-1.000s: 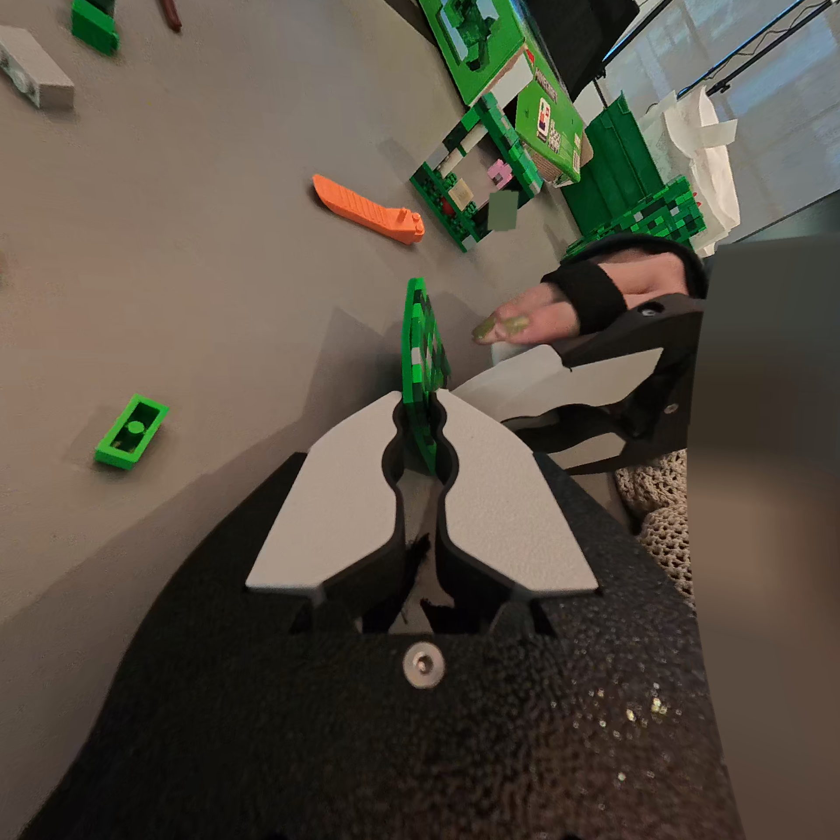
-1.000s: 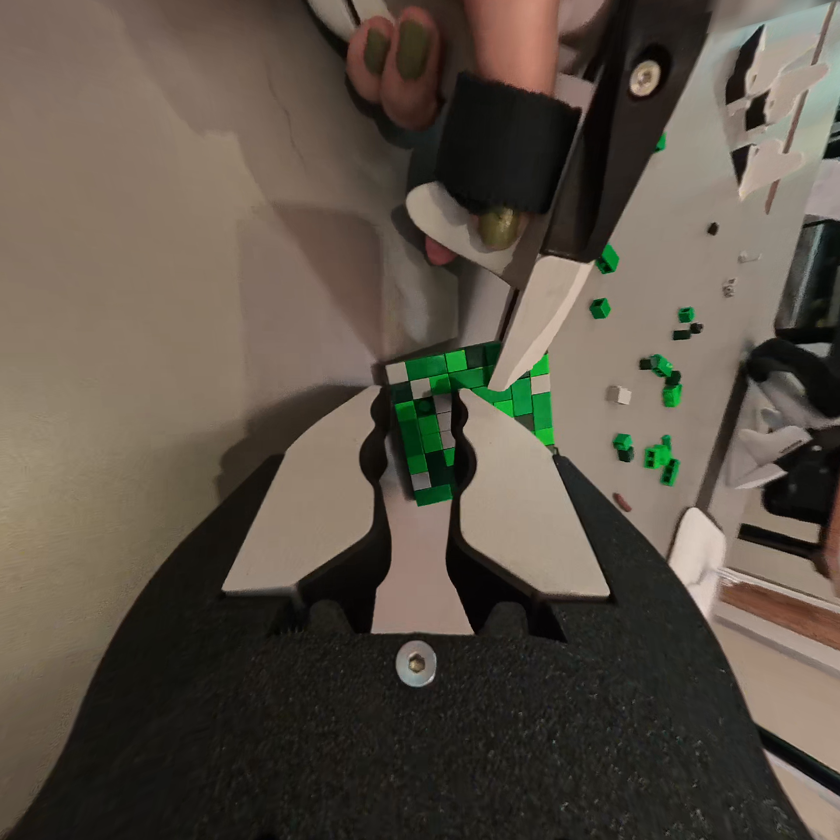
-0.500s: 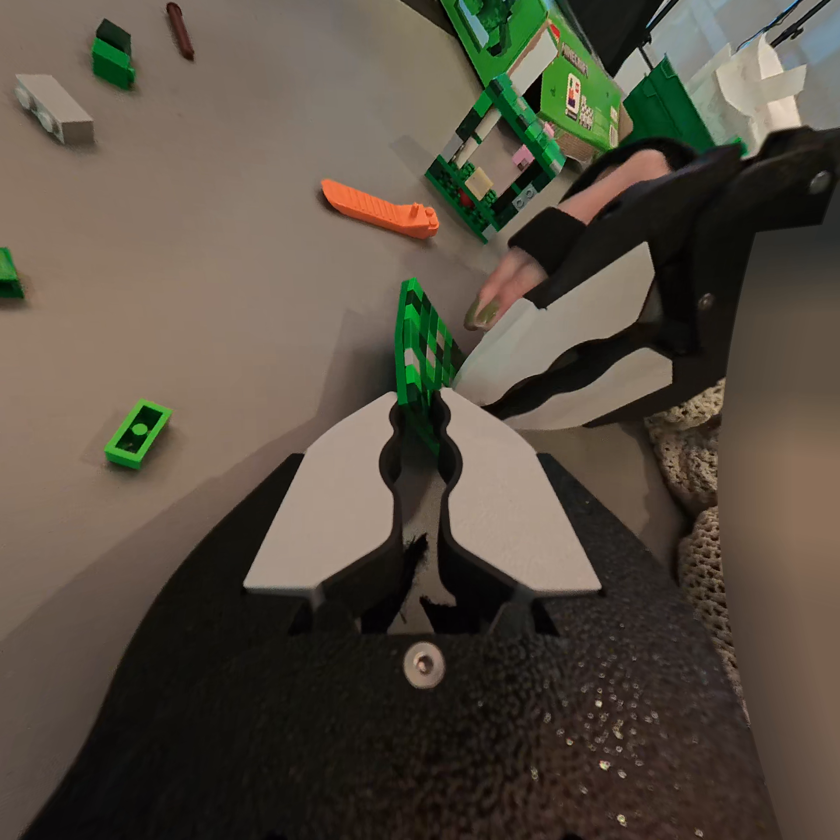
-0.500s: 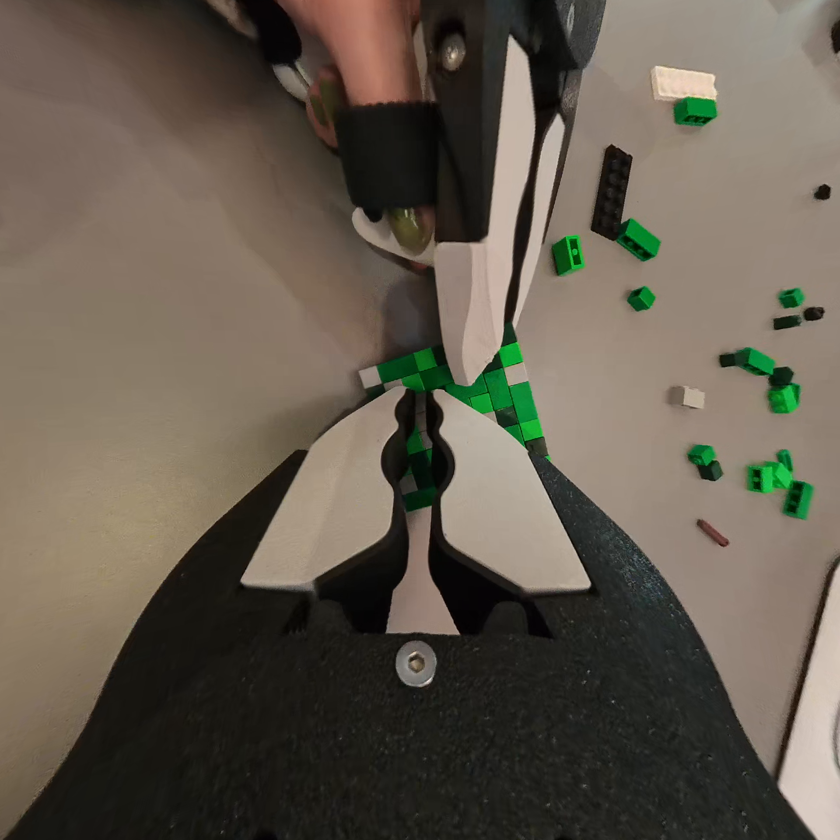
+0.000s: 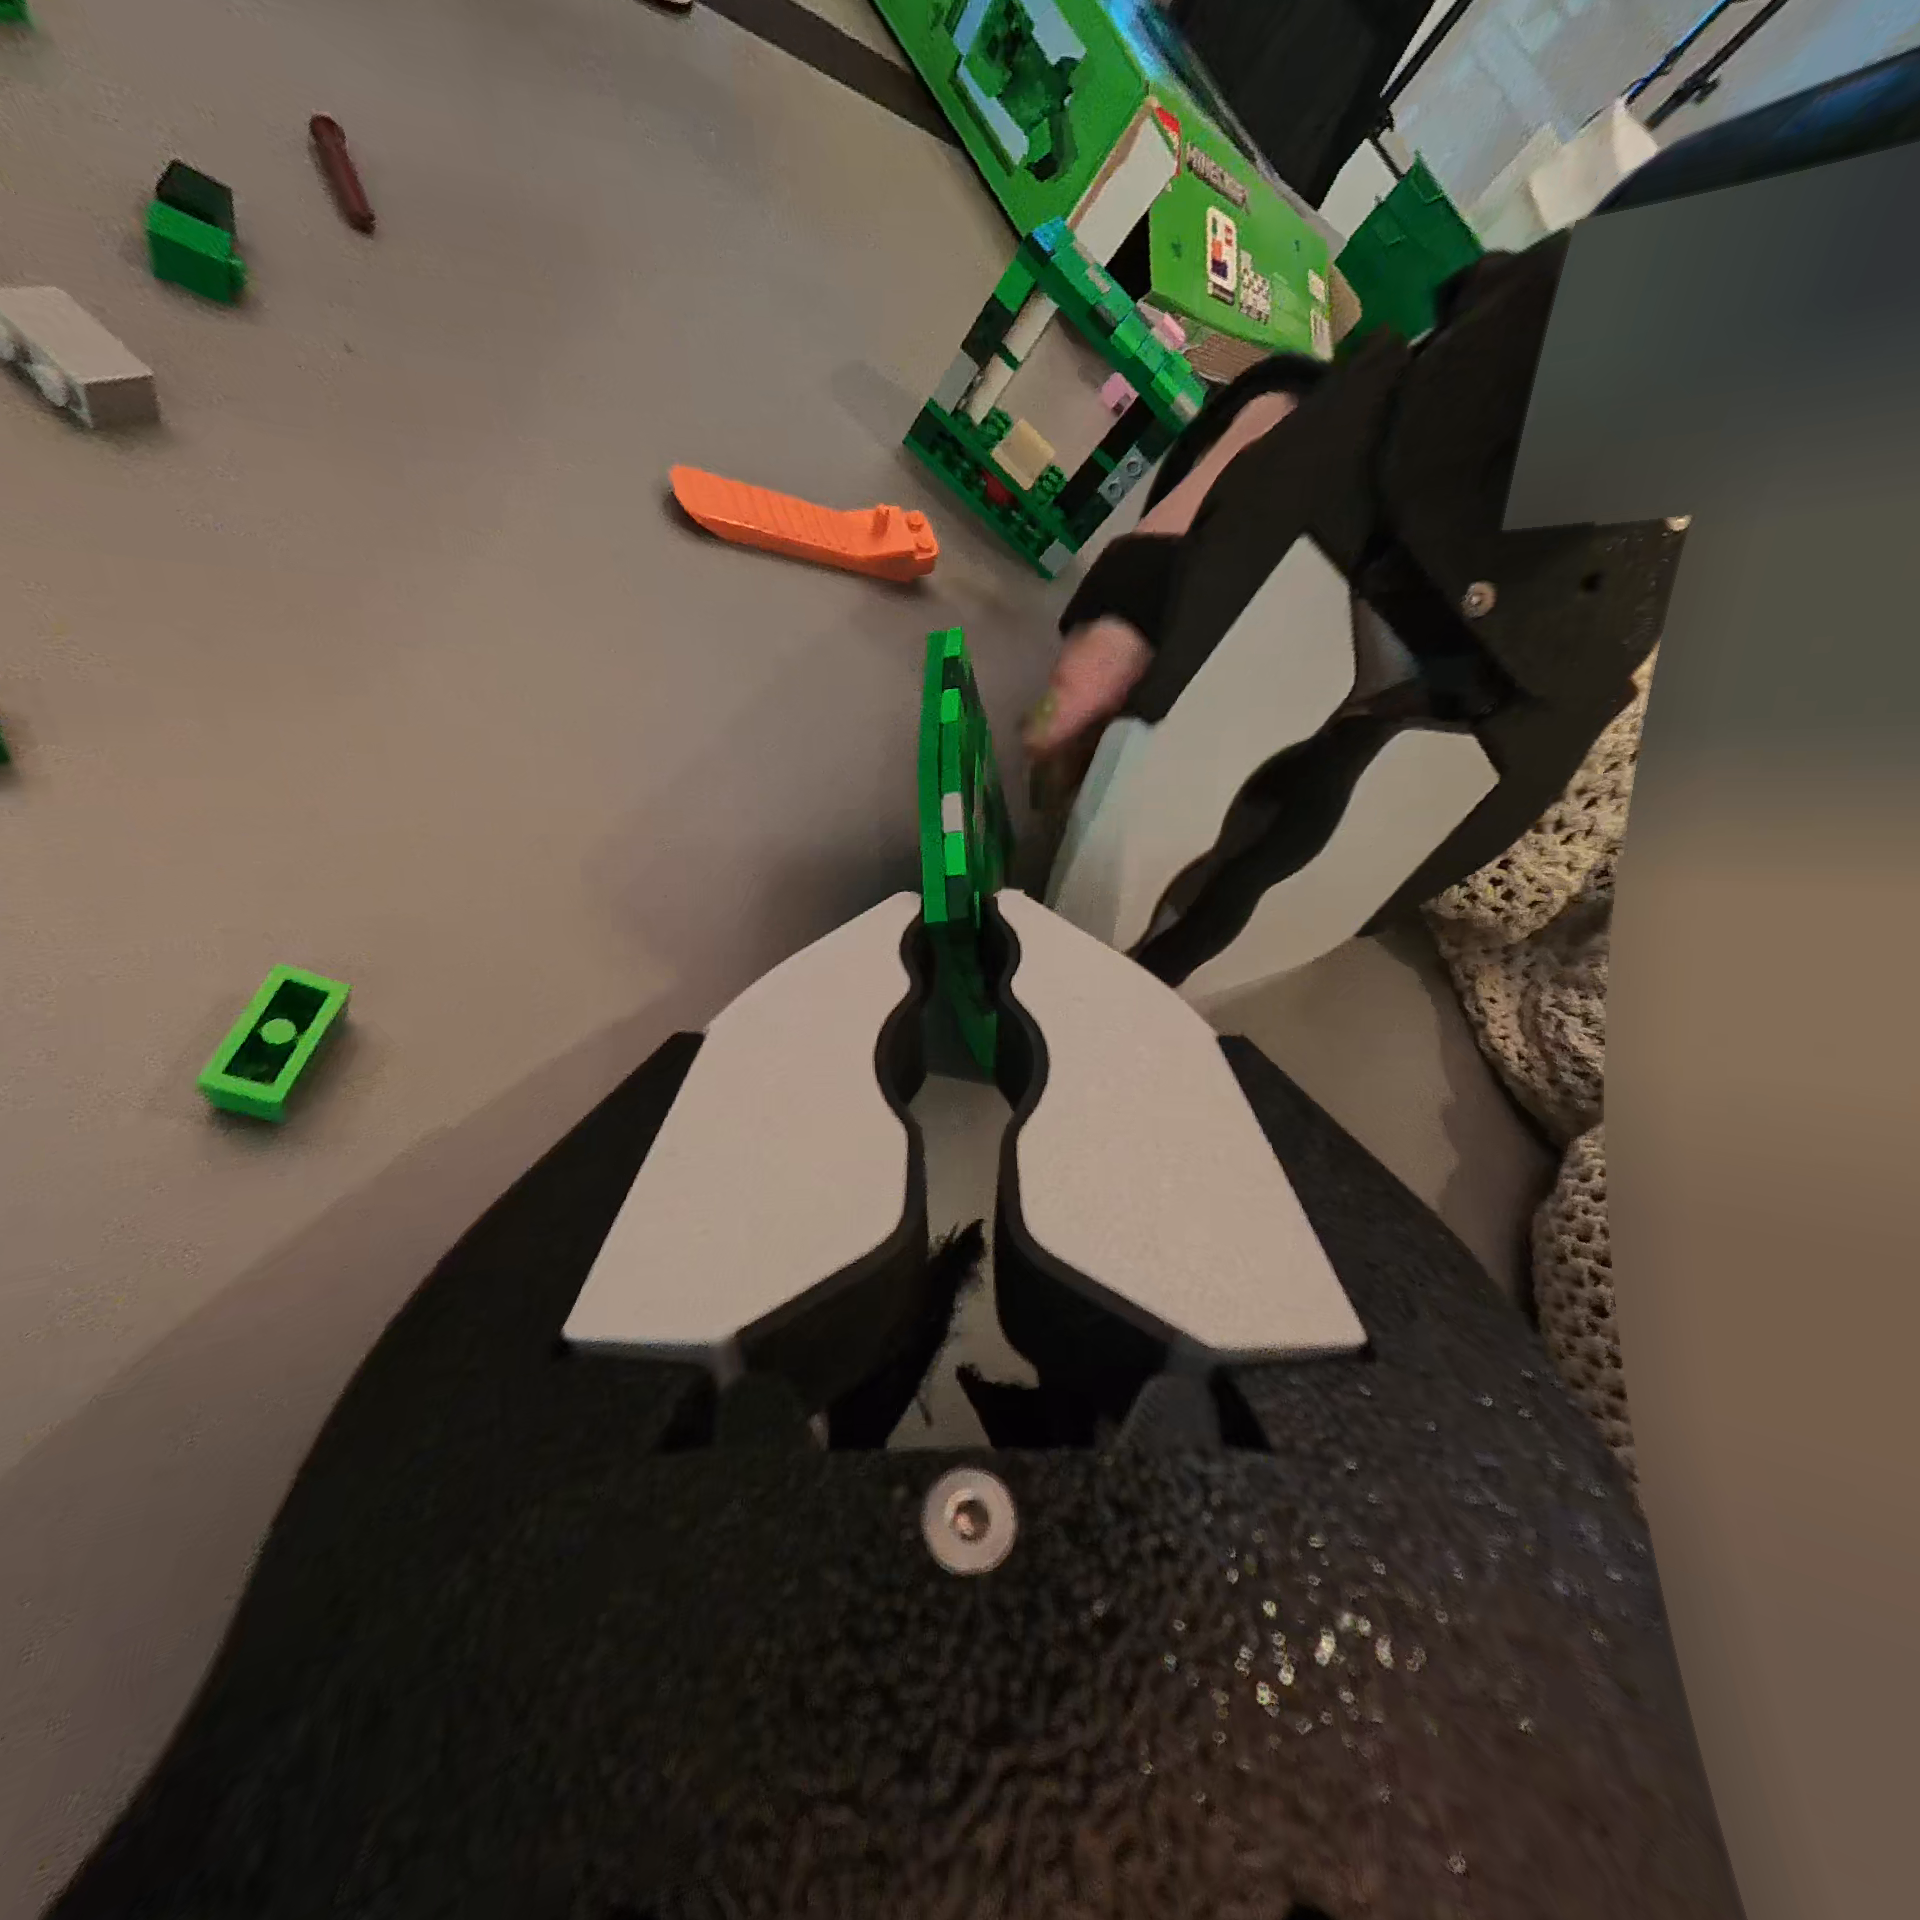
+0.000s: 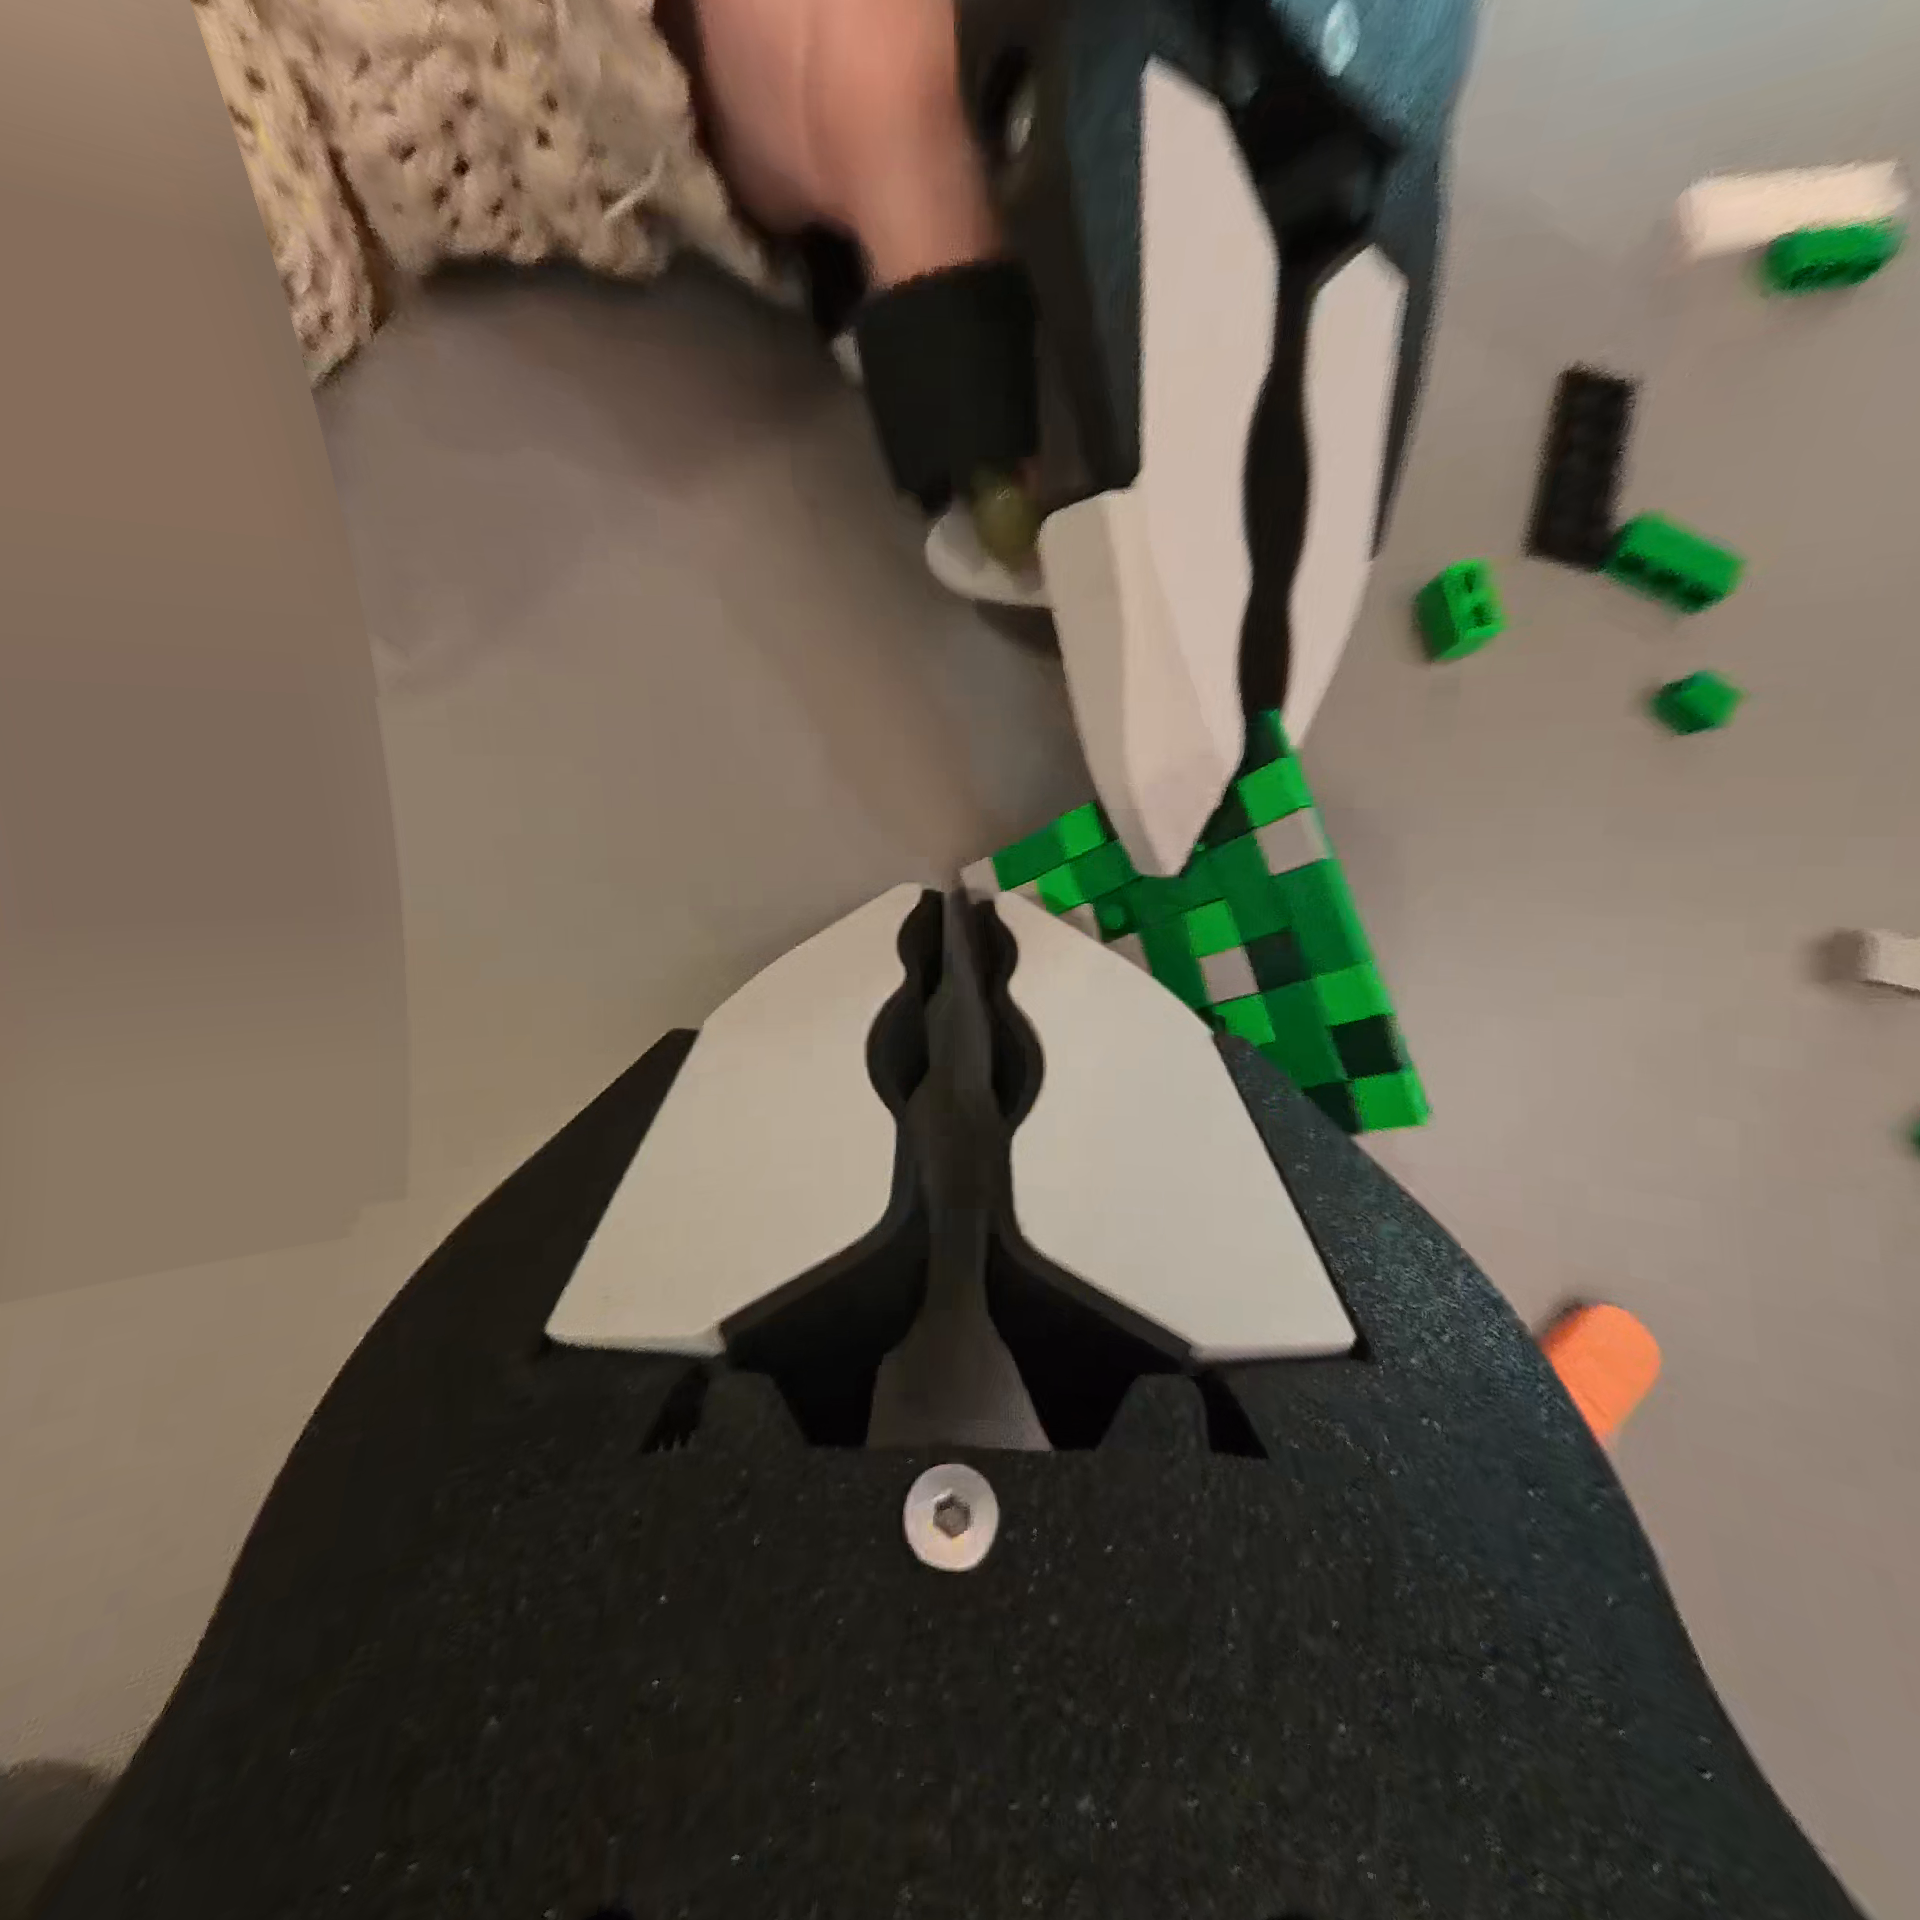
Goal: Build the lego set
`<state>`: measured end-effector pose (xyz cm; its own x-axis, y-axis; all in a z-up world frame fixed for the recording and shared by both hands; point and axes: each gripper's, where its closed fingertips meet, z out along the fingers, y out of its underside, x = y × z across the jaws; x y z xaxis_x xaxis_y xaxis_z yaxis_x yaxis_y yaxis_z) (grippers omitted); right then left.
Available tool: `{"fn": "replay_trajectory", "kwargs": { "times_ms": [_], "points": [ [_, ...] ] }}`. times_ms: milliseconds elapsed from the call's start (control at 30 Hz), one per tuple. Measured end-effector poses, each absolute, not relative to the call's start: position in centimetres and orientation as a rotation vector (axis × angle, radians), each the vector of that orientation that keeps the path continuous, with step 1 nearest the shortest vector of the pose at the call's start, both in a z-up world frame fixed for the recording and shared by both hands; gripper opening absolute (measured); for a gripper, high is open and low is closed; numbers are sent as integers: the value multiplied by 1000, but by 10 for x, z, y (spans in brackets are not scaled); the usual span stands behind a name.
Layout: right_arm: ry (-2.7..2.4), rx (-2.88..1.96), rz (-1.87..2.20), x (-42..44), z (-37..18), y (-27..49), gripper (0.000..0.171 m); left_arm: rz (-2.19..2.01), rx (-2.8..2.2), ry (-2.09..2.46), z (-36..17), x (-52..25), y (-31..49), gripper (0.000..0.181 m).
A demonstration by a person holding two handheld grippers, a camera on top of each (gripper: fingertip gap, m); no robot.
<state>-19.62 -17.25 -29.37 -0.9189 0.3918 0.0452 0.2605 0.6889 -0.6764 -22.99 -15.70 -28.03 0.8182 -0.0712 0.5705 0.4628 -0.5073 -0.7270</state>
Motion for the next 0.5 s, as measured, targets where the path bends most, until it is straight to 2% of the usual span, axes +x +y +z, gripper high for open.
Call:
{"fn": "replay_trajectory", "kwargs": {
  "times_ms": [100,233,500],
  "points": [
    [-2652,-476,909,-199,-295,-168,23,-698,-2000,-293,-280,-229,-157,7],
    [-2585,-386,777,-202,-294,-169,30,-703,-1996,-283,-279,-228,-157,7],
    [-2569,-242,502,-202,-299,-165,26,-673,-2002,-267,-279,-228,-157,7]
  ]
}}
